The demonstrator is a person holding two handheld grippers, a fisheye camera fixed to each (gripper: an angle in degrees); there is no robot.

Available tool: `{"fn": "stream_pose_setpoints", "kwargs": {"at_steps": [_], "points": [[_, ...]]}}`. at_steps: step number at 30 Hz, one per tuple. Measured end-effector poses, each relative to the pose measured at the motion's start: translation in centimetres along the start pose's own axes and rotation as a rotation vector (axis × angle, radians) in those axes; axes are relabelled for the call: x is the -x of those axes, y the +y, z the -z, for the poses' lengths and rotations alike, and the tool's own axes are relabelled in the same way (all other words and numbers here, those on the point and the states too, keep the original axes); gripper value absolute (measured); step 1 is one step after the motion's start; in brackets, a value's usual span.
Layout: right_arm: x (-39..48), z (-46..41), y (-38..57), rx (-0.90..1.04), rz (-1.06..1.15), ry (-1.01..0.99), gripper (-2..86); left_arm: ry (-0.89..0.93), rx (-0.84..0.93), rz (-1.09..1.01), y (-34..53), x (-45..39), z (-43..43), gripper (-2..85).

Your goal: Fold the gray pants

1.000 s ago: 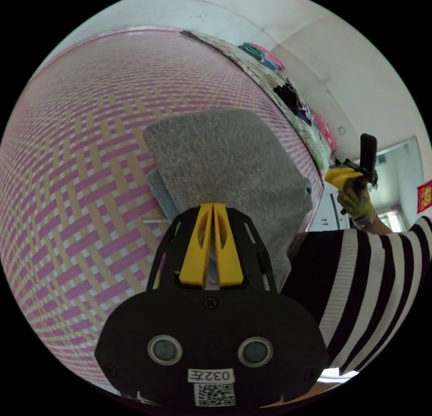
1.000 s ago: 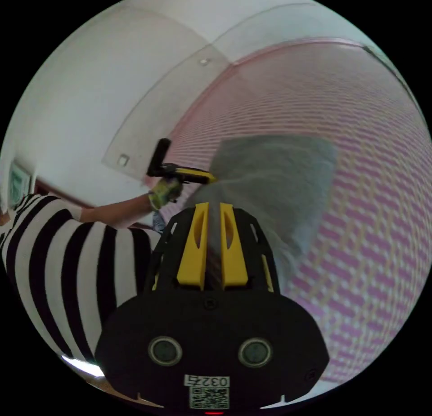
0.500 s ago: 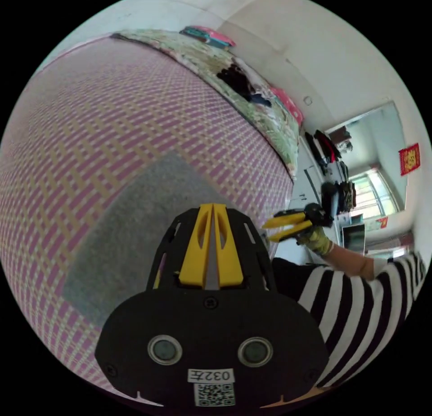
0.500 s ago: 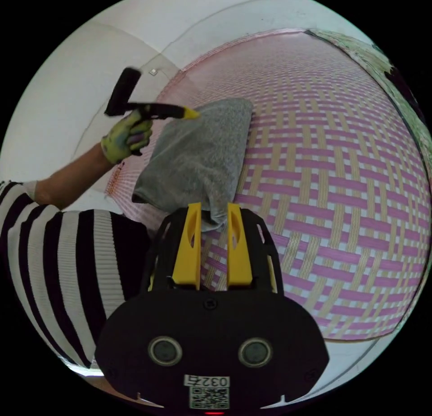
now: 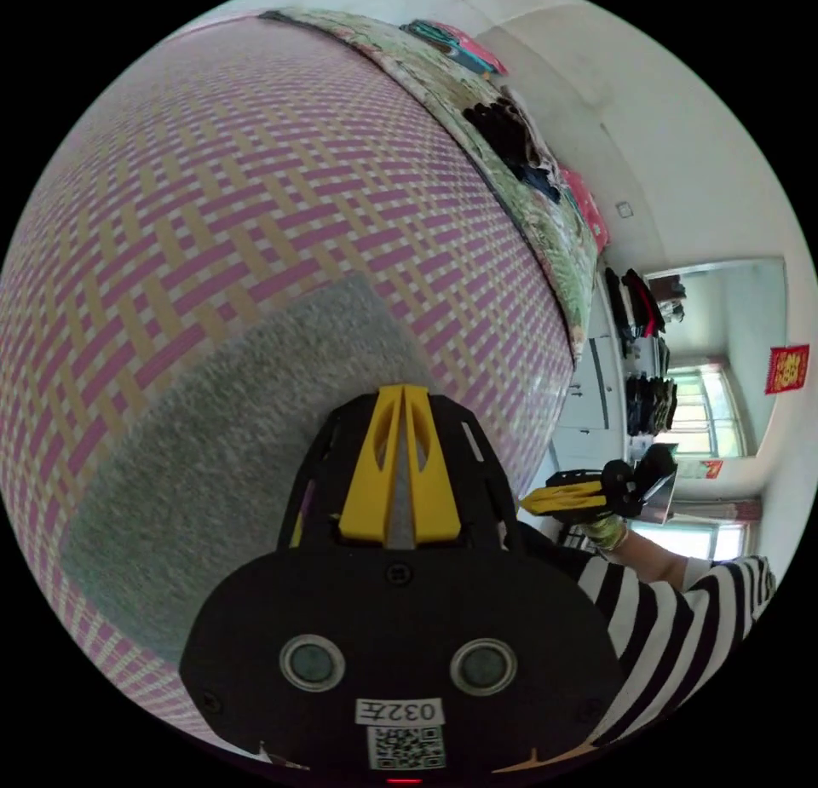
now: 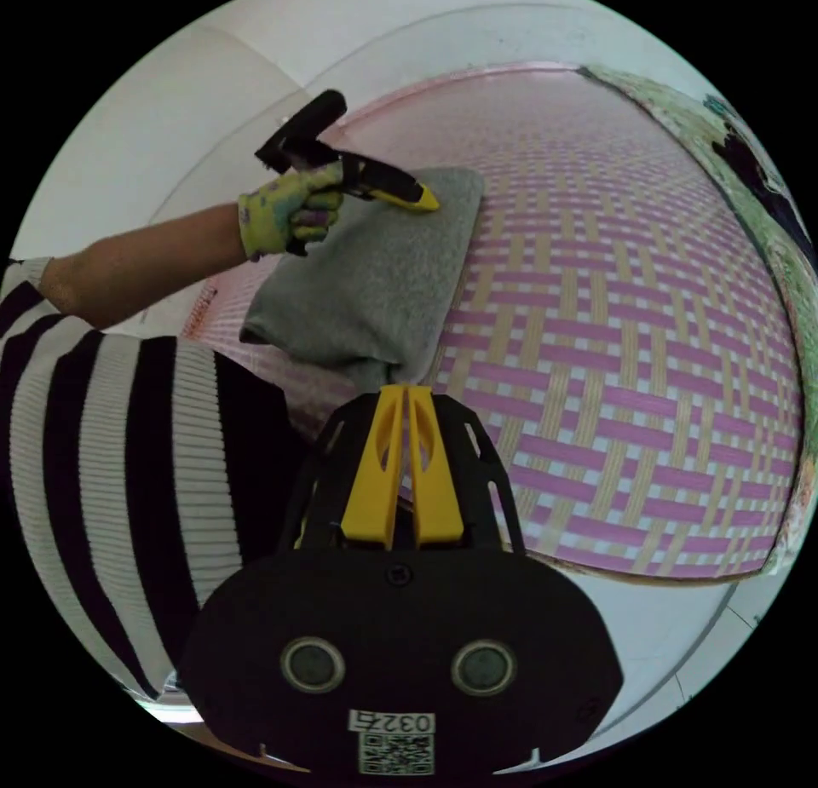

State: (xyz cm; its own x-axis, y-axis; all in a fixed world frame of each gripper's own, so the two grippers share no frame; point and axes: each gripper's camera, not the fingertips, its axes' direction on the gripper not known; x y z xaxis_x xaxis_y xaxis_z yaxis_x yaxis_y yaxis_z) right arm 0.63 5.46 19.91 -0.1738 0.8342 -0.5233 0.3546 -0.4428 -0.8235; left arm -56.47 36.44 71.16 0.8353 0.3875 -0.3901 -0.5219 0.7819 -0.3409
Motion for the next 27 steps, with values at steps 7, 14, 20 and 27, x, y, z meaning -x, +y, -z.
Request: {"fn": "stream_pose_setpoints", "kwargs": {"at_steps": [7,14,20,27], "points": [[2.2,3.9,-4.8,-0.06,0.153,-0.023,-1.0,0.136,0.136,-0.275,7.0,-4.7,1.6,-0.9],[0.4,1.5,-7.4,0.153,0.158,-0.023,-1.0,0.054,0.075,-0.105,17.1,-1.8,3.0,-0.9],[-0.8,5.7,-9.4,0.199,0.135,-0.082,-1.0,0.186,-0.051,0.004,22.2,0.0,7.5,-0.9],[-3.2,13.5,-15.4,0.029,0.097,-0.268,-1.0,0.123,-0.235,0.074,25.9,0.0,14.3,-0.9]]}}
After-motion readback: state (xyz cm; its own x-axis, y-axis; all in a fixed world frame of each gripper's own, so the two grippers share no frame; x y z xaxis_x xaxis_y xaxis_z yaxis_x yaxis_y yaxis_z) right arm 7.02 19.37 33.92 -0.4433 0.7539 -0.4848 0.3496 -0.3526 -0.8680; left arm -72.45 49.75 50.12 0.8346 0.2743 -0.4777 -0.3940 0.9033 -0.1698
